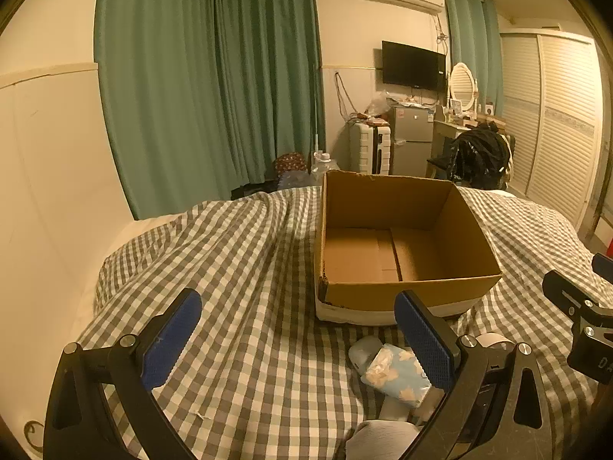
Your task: Organize objects
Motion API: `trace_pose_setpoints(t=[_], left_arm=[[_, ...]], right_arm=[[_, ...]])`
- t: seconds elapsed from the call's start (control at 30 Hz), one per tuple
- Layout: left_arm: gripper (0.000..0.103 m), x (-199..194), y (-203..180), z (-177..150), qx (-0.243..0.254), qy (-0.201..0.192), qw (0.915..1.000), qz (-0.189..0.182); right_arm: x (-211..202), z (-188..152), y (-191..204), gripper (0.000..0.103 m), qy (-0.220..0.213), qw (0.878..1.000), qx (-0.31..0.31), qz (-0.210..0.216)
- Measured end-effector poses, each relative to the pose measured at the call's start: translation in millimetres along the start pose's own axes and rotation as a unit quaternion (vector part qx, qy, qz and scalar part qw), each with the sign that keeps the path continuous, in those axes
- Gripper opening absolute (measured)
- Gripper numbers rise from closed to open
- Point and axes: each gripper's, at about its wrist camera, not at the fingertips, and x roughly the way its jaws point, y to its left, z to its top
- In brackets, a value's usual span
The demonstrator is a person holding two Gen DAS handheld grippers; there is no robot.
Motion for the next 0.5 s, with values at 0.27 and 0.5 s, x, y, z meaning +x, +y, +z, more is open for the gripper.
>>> trace_pose_setpoints(t=[0.27, 0.5], left_arm=[[0.103, -1.3, 2.2, 0.8, -0.009, 0.001, 0.9999, 0.009], [0.103, -3.2, 2.6, 1.1, -0.009, -0.002, 0.9999, 0.012]], right_arm=[[0.5, -3.8, 2.0, 0.103, 0.0, 1.0, -0.007, 0.005], [-0.6, -4.9, 2.8, 0.103, 0.0, 1.0, -0.008, 0.012]])
